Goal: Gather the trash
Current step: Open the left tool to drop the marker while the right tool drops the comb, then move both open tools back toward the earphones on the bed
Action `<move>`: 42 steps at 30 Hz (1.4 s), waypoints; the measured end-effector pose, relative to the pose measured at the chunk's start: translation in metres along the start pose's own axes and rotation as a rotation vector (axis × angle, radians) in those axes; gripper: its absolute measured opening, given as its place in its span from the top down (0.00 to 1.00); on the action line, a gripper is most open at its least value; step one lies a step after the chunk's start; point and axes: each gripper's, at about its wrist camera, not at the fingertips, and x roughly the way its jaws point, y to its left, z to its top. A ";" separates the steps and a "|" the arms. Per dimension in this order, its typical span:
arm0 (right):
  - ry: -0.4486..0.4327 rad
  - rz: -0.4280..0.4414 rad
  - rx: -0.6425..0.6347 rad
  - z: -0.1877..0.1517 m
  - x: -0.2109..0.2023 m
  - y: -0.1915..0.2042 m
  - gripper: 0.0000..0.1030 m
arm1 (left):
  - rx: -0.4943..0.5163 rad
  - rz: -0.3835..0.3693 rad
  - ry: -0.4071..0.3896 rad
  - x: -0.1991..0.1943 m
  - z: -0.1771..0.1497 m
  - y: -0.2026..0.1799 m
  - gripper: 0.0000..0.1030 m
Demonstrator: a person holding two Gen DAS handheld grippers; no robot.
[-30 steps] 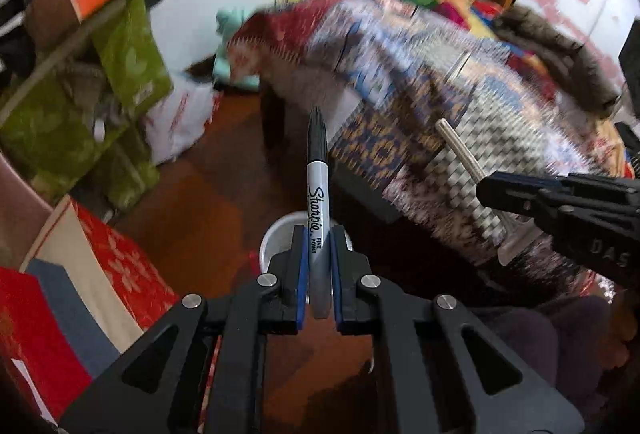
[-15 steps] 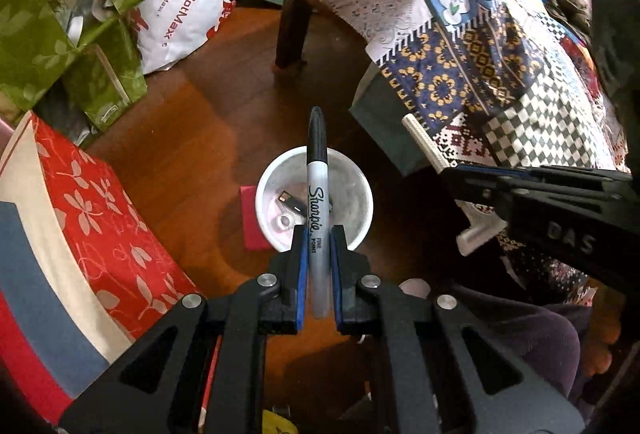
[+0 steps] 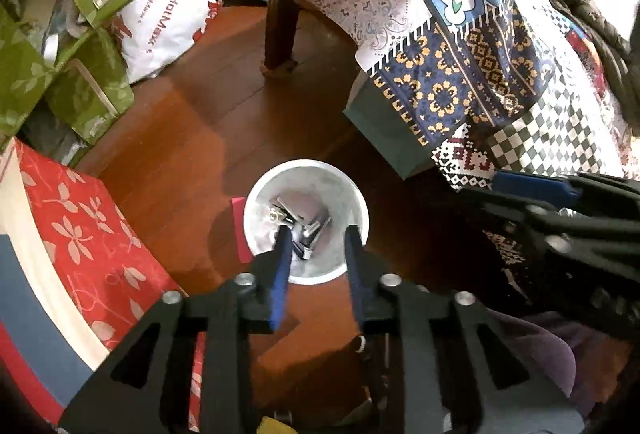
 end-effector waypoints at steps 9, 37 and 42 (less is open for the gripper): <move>-0.092 0.000 -0.040 -0.029 -0.045 -0.003 0.63 | 0.071 0.029 -0.069 -0.044 -0.014 -0.017 0.75; -0.648 -0.083 0.041 -0.147 -0.279 -0.097 0.63 | 0.306 -0.054 -0.525 -0.256 -0.036 -0.202 0.68; -0.710 -0.169 0.067 -0.160 -0.302 -0.136 0.54 | 0.361 -0.086 -0.532 -0.254 -0.022 -0.253 0.51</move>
